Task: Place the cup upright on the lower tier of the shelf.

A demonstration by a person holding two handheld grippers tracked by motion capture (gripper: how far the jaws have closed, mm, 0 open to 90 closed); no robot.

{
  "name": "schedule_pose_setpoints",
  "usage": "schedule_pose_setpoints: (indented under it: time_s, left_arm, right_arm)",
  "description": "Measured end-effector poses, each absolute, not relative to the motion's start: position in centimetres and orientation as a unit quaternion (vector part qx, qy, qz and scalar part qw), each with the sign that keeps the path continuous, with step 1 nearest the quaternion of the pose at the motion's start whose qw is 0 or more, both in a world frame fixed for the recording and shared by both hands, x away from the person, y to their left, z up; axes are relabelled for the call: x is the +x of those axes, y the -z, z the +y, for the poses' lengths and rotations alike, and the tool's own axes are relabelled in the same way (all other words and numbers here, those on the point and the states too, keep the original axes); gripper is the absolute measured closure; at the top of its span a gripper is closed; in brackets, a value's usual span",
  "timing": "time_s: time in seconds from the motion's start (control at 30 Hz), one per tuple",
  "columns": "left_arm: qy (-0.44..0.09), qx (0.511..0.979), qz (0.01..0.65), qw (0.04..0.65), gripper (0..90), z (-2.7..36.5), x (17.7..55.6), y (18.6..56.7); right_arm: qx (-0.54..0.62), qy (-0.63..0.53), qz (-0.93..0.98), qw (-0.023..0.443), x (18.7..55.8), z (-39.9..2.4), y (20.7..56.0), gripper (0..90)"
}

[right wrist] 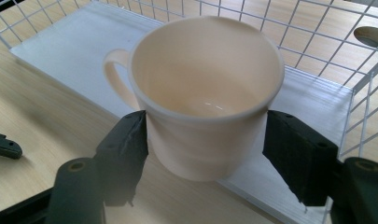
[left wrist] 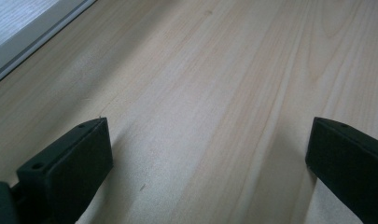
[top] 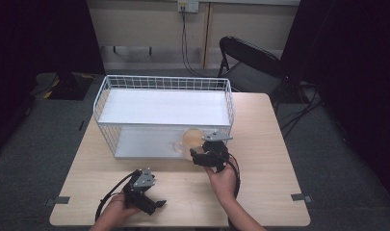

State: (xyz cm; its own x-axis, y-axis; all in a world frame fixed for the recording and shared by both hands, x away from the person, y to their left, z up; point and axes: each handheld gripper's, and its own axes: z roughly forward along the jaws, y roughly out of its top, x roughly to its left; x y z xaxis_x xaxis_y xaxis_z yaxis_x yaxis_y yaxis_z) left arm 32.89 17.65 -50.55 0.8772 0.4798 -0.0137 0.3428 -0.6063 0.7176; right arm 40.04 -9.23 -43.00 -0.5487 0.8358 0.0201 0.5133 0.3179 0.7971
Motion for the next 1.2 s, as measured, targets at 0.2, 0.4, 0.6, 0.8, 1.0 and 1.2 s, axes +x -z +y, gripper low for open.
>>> schedule_pose_setpoints:
  time_s: [0.2,0.4,0.6,0.8,1.0,1.2]
  left_arm:
    - [-0.091,0.892,0.230,0.379,0.1,17.65,32.89,50.55]
    - [-0.090,0.892,0.231,0.379,0.1,17.65,32.89,50.55]
    - [-0.091,0.892,0.231,0.379,0.1,17.65,32.89,50.55]
    - [-0.090,0.892,0.231,0.379,0.1,17.65,32.89,50.55]
    - [-0.090,0.892,0.231,0.379,0.1,17.65,32.89,50.55]
    - [-0.090,0.892,0.231,0.379,0.1,17.65,32.89,50.55]
  right_arm:
    - [0.426,-0.391,0.787,0.213,40.10,-9.13,43.23,37.3]
    - [0.424,-0.393,0.788,0.211,40.10,-9.14,43.23,43.3]
    - [0.422,-0.396,0.790,0.205,39.97,-9.23,43.30,49.7]
    - [0.416,-0.398,0.793,0.200,39.82,-9.21,43.35,58.2]
    - [0.410,-0.396,0.798,0.195,39.83,-8.85,43.47,63.3]
    - [0.414,-0.397,0.796,0.195,39.99,-8.65,43.63,67.6]
